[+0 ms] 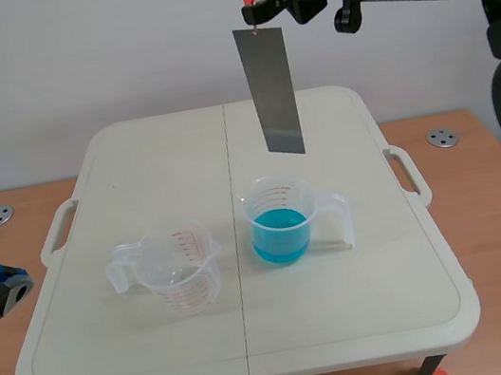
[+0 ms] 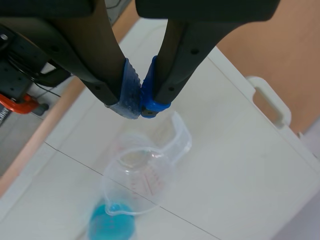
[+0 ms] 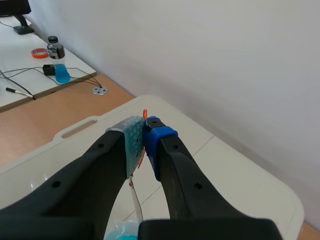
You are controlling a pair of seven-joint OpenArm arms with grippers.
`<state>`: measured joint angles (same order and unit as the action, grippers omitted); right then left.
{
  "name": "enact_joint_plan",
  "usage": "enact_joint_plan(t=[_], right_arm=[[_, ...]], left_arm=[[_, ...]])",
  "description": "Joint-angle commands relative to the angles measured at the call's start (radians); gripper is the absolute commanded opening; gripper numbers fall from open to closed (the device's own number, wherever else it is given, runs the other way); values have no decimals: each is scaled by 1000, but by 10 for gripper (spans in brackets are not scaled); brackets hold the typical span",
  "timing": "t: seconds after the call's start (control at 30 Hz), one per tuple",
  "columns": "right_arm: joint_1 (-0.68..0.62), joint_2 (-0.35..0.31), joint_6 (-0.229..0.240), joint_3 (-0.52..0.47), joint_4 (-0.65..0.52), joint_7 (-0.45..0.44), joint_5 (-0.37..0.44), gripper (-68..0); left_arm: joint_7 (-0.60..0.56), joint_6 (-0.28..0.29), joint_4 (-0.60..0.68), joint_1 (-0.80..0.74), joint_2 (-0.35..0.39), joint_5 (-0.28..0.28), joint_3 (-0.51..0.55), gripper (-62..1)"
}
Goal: Hold the metal plate by the orange handle, dip it into the blue solution, take it out and point at it, then put the plate back in the beaker on the left.
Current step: 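Point at the plate with the left hand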
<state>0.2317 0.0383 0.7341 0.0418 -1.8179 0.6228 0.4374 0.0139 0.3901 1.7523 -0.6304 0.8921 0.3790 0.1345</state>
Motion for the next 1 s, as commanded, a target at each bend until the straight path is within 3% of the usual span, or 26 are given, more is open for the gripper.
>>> enact_joint_plan(t=[0.0,0.1,0.27,0.47,0.6,0.73,0.97], right_arm=[[12,-2,11,2,-16,-7,19,-661],[12,-2,11,2,-16,0,19,-661],[12,-2,11,2,-16,4,19,-661],[12,-2,11,2,-16,3,19,-661],[12,-2,11,2,-16,4,19,-661],[12,-2,11,2,-16,4,19,-661],[12,-2,11,2,-16,4,19,-661]], left_arm=[[-14,15,-14,55,-8,7,-30,-593],[-14,49,-71,182,-8,7,-115,-593],[-13,55,-183,402,-39,6,-275,-593],[-11,64,-336,636,-137,-8,-422,-593],[26,102,-428,754,-213,-17,-491,-593],[36,139,-494,834,-285,-71,-544,-593],[36,149,-570,918,-398,-127,-575,-593]])
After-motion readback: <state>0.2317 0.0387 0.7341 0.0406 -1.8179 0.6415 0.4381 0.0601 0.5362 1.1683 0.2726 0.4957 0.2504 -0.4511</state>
